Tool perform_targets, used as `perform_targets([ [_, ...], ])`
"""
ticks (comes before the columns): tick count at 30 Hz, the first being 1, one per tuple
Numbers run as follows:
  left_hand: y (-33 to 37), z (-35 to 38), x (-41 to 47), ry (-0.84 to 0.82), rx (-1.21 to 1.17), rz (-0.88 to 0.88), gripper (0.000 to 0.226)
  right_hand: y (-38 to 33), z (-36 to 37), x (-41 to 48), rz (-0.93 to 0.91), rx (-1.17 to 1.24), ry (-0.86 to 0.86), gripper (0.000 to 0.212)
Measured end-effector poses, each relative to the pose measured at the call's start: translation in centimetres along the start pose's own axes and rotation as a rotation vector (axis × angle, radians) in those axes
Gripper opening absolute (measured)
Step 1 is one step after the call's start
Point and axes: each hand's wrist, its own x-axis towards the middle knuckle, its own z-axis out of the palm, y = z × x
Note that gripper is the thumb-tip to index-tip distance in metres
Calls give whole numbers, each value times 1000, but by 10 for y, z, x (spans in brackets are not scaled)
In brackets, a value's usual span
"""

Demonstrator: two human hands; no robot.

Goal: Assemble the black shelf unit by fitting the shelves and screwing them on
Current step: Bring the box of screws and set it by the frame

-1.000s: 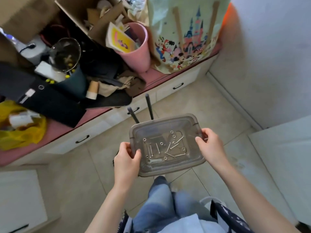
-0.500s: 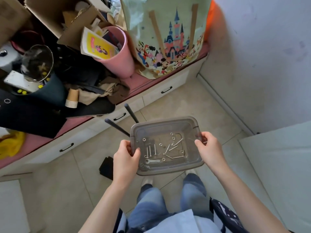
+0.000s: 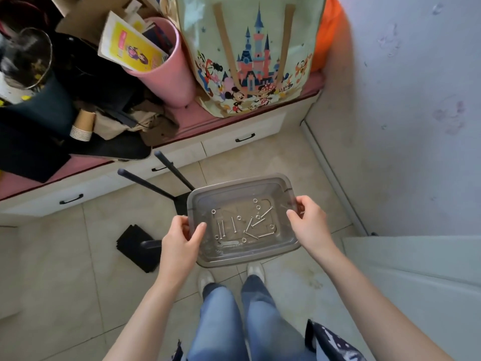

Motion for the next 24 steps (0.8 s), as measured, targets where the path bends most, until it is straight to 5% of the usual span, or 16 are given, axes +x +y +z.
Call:
perform_targets([
  [13,-52,127,73,-256,25,-165,20,106,46,102,161,-128,141,19],
  [24,-232,265,176,-475,-18,-311,27,283,206,222,154,-201,187,21],
])
